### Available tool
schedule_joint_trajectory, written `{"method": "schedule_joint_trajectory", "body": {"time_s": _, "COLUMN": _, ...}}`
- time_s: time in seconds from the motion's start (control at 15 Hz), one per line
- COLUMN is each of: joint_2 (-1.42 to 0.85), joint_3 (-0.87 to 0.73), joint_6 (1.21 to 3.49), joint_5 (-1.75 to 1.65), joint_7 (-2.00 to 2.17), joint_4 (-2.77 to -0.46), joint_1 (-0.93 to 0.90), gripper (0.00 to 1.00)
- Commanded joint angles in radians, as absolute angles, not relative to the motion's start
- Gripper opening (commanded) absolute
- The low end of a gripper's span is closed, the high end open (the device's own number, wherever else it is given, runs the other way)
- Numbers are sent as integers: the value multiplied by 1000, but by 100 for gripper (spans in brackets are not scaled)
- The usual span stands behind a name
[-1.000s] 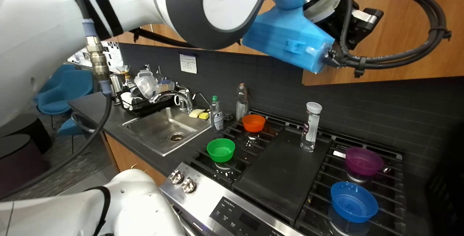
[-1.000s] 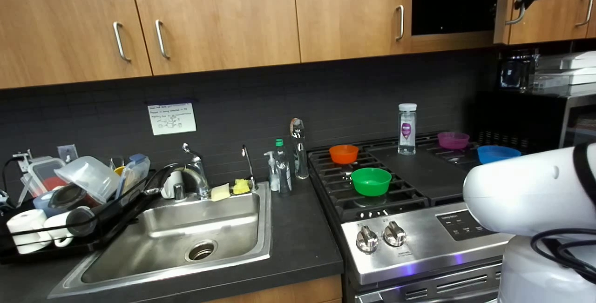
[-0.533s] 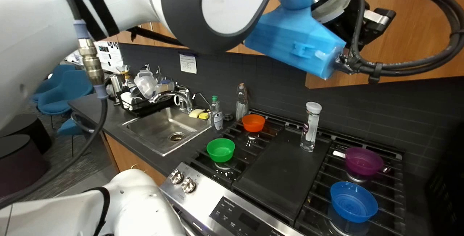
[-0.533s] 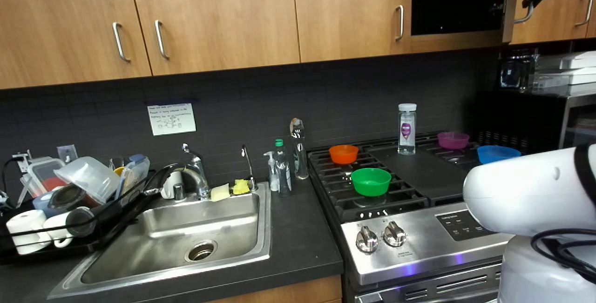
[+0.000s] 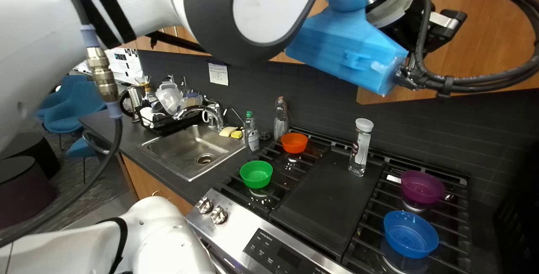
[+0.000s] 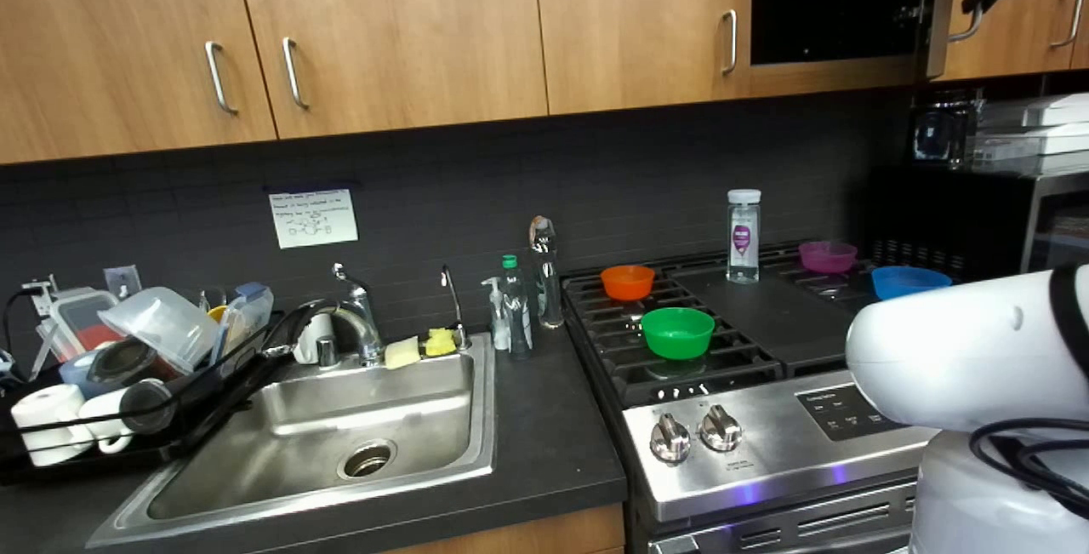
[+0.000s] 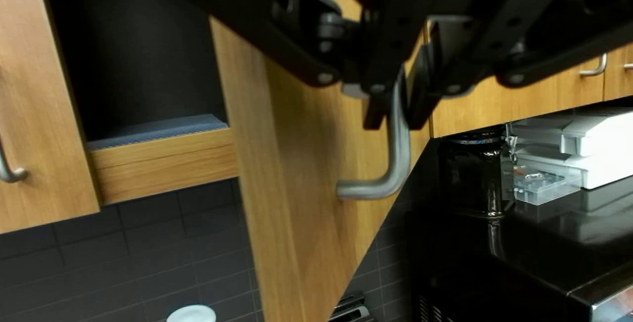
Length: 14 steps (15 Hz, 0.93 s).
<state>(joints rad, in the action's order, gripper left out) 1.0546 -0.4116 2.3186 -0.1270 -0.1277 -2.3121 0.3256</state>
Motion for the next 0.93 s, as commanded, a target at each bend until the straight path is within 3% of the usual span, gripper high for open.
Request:
{"method": "schedule_joint_trajectory", "body": {"time_s": 0.0, "joint_2": 1105, "joint_3": -413, "joint_6": 2249, "joint_5": -111, "joint_7": -118, "joint_4": -2313, "joint_1": 347, "gripper": 4}}
{"method": "schedule_joint_trajectory", "body": {"time_s": 0.33, "joint_2": 1117, "joint_3": -419, "joint_6": 2249, "joint_5": -110, "joint_7": -120, "joint_4": -2314, "joint_1": 358, "gripper": 4}}
{"method": "schedule_joint_trajectory", "body": {"time_s": 0.4, "joint_2": 1119, "joint_3": -421, "joint_6": 2242, "joint_5": -112, "joint_7": -129, "joint_4": -2313, "joint_1": 356, "gripper": 40}}
{"method": "schedule_joint_trajectory", "body": {"time_s": 0.6, "joint_2": 1138, "joint_3": -420, "joint_6": 2205, "joint_5": -110, "joint_7": -121, "joint_4": -2312, "joint_1": 356, "gripper": 51}}
{"method": "schedule_joint_trajectory", "body": {"time_s": 0.87, "joint_2": 1179, "joint_3": -420, "joint_6": 2145, "joint_5": -115, "joint_7": -112, "joint_4": -2301, "joint_1": 348, "gripper": 78}}
